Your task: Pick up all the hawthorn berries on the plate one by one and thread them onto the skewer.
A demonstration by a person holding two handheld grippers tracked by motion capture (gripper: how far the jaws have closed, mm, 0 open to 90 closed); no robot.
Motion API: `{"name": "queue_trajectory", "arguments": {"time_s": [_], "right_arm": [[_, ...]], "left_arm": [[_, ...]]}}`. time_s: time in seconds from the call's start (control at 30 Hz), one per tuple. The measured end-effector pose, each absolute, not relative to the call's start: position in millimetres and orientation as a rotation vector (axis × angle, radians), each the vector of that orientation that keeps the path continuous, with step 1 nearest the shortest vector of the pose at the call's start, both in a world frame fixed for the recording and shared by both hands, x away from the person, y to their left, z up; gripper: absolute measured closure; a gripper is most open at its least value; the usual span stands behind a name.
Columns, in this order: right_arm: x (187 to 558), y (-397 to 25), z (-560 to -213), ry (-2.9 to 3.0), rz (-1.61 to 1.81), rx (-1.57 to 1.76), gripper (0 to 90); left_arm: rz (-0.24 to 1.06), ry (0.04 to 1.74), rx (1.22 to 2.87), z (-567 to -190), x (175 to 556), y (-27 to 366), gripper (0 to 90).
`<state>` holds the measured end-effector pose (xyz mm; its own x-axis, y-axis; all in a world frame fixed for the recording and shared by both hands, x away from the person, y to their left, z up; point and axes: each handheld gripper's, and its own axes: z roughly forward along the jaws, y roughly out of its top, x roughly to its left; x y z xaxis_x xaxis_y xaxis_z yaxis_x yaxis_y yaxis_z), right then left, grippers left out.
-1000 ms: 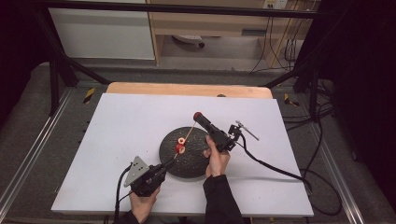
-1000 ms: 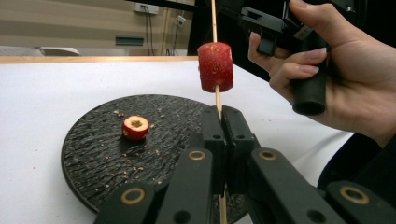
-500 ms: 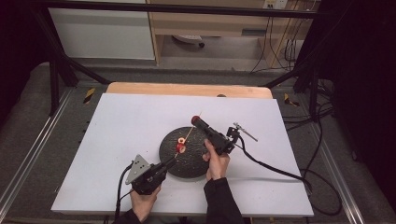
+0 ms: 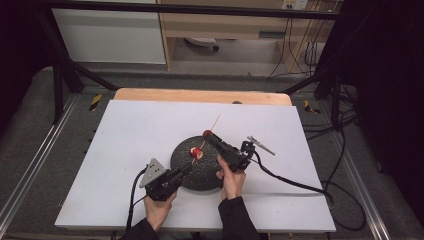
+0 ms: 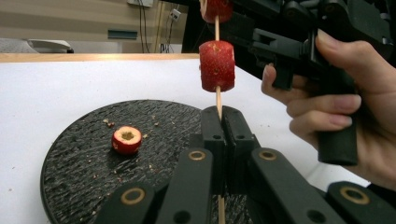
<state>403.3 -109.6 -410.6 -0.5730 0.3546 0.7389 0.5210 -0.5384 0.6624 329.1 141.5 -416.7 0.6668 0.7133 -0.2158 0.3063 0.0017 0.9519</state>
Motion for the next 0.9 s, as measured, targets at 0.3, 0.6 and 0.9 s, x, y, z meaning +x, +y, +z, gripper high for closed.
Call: {"name": "queue_trajectory", "arguments": {"time_s": [0.3, 0.6, 0.9], "right_arm": [[396.2, -105.6, -417.2, -1.480, -2.245, -1.392, 63.9], [394.5, -106.4, -415.4, -1.534, -2.236, -1.398, 55.6], [395.7, -118.5, -402.3, -1.826, -2.145, -1.408, 32.8]], "left_arm": [[0.388, 0.859, 1.588, -415.5, 332.7, 138.9, 88.6], [0.380, 0.862, 1.582, -414.5, 333.2, 144.8, 88.6], [0.388, 0.885, 1.613, -416.8, 332.1, 172.1, 88.6]]}}
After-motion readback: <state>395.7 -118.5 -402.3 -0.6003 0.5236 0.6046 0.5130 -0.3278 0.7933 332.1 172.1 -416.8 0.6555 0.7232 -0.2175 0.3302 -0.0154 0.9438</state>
